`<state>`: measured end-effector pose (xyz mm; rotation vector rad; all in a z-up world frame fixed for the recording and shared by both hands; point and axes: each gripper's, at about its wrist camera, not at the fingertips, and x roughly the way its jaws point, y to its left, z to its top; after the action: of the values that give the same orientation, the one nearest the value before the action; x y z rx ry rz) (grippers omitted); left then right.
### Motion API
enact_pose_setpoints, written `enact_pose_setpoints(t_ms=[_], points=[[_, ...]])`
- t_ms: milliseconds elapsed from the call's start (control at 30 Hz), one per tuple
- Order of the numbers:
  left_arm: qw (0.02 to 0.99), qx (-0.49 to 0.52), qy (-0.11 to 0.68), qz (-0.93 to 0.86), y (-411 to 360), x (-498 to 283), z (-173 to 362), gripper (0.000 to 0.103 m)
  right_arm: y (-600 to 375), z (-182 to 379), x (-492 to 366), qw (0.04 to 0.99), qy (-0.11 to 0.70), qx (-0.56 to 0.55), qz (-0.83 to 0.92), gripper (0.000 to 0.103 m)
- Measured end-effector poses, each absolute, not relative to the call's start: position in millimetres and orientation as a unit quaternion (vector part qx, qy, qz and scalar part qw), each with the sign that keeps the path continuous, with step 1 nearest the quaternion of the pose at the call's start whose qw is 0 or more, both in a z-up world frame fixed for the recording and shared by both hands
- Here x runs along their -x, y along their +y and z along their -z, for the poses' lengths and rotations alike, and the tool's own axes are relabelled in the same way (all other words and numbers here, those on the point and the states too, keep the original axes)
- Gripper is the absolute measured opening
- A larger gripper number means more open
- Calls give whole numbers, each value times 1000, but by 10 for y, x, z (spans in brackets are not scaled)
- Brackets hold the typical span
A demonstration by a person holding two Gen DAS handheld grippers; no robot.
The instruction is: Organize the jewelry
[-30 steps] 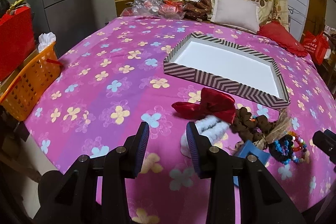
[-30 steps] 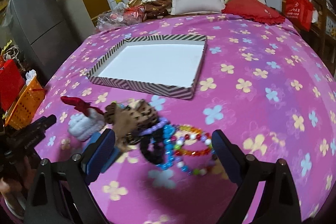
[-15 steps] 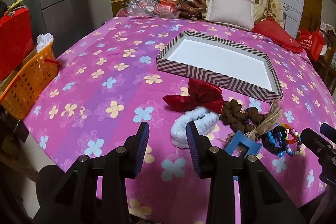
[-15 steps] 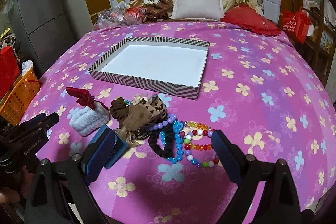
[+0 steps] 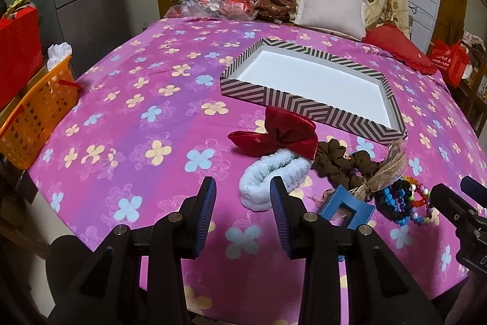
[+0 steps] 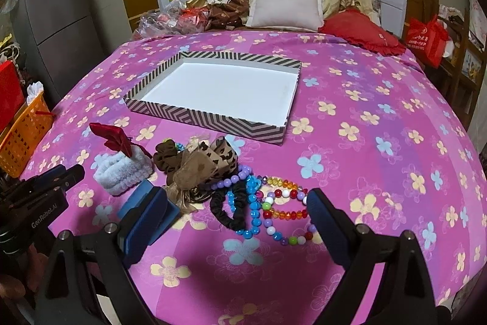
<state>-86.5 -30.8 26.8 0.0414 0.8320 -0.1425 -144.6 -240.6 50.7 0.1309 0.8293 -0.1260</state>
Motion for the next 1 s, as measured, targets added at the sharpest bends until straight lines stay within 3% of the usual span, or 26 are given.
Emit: enact_pose_setpoints(t_ms=[1000], points=[[907,-15,413,86,-366,852,-246,45,-2416,-429,1432,910,405,-81,44,95]])
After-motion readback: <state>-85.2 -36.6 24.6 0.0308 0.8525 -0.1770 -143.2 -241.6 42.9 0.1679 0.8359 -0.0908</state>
